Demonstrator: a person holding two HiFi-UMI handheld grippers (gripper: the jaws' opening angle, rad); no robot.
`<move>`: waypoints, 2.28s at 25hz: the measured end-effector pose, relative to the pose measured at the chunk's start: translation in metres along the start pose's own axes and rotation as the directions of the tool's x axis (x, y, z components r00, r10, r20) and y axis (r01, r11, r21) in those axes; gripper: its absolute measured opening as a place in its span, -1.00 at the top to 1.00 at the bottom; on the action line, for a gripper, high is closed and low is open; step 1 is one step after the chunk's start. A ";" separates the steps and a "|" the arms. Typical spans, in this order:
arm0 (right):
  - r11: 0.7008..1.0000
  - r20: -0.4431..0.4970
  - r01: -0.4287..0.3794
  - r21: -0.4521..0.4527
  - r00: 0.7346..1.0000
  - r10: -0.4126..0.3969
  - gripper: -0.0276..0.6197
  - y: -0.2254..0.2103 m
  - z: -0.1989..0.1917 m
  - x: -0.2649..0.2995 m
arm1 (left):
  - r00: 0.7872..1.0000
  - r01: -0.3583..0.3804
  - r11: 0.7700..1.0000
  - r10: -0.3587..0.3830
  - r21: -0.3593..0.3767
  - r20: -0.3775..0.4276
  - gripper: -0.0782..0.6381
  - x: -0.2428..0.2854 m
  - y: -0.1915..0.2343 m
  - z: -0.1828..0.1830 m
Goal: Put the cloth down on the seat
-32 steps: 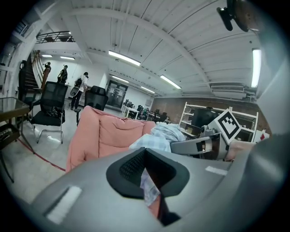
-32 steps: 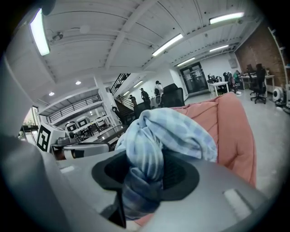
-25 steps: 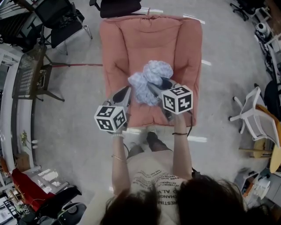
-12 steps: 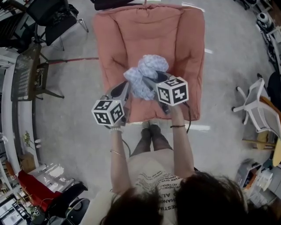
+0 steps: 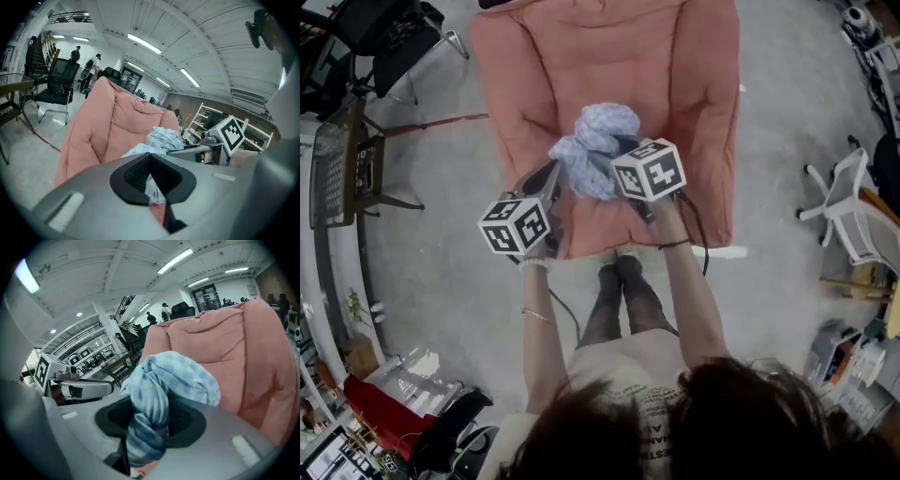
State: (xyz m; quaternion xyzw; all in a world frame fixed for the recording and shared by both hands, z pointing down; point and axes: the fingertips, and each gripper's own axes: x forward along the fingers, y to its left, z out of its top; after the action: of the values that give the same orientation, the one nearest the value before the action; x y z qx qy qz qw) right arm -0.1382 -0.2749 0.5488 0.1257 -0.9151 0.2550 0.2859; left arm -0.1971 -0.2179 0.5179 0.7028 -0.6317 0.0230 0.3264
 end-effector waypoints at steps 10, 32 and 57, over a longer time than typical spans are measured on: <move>1.000 -0.067 -0.025 0.011 0.997 0.026 0.34 -0.029 -0.014 0.035 | 0.995 0.027 0.997 -0.033 -0.070 -0.091 0.79 0.036 0.017 -0.042; 0.999 -0.260 -0.042 -0.014 0.965 0.037 0.34 -0.070 -0.062 0.107 | 0.975 0.024 0.992 -0.051 -0.125 -0.214 0.79 0.084 0.047 -0.085; 1.000 -0.441 -0.002 -0.023 0.897 -0.008 0.32 -0.096 -0.103 0.160 | 0.945 0.004 0.971 -0.082 -0.240 -0.317 0.79 0.115 0.054 -0.140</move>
State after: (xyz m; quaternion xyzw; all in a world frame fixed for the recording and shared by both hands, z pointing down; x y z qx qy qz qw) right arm -0.1833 -0.3137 0.7536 0.0628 -0.8292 0.2659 0.4877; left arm -0.1699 -0.2498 0.7026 0.6592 -0.5519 0.0561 0.5077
